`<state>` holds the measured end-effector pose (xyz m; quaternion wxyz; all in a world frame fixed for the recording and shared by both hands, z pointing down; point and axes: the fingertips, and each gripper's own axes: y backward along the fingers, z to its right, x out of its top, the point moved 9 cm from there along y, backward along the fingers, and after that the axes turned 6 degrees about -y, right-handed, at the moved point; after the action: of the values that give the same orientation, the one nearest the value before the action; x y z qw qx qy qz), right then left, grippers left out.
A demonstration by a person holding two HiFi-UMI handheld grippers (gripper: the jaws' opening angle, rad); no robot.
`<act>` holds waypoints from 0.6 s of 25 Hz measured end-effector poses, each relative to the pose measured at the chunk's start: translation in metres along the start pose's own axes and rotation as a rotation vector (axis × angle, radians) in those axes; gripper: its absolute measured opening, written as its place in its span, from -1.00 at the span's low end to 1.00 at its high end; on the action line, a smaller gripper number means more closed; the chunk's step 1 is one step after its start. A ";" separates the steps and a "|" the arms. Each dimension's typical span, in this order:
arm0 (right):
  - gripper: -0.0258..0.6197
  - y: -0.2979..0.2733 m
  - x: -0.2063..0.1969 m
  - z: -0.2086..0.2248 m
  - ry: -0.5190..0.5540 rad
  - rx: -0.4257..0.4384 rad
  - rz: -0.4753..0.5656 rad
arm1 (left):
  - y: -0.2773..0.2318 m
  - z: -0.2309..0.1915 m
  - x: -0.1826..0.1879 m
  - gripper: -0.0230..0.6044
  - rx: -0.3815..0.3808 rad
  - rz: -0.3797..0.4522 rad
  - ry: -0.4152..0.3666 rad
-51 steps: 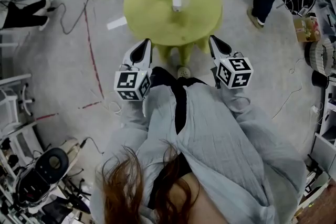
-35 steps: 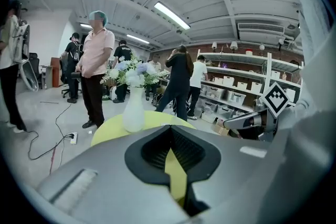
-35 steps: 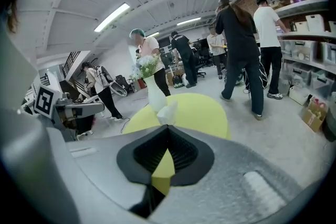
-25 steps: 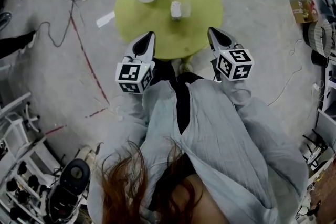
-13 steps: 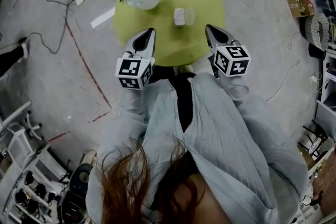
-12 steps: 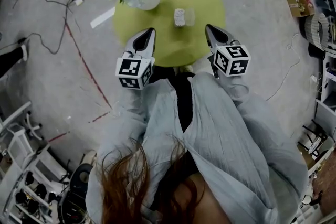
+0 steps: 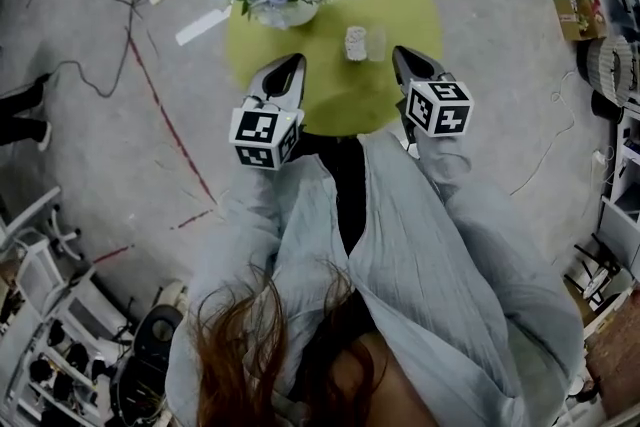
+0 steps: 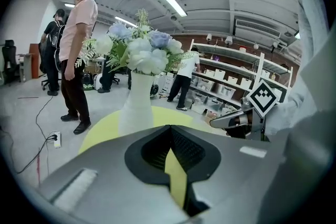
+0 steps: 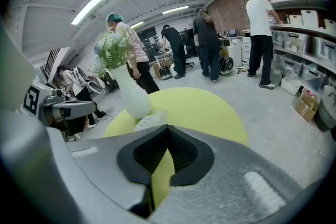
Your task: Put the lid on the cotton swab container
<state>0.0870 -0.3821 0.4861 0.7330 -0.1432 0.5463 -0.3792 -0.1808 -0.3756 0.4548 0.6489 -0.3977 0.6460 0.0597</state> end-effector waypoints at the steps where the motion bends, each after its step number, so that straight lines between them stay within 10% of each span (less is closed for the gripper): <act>1: -0.92 -0.003 0.000 0.001 0.000 -0.001 -0.004 | 0.000 -0.001 -0.001 -0.86 0.004 -0.002 0.005; 15: -0.92 -0.016 0.006 -0.008 0.019 0.012 -0.024 | 0.005 -0.006 -0.006 -0.86 0.033 0.009 0.035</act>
<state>0.0743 -0.3956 0.4891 0.7240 -0.1417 0.5492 -0.3925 -0.1898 -0.3734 0.4593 0.6438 -0.3852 0.6597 0.0451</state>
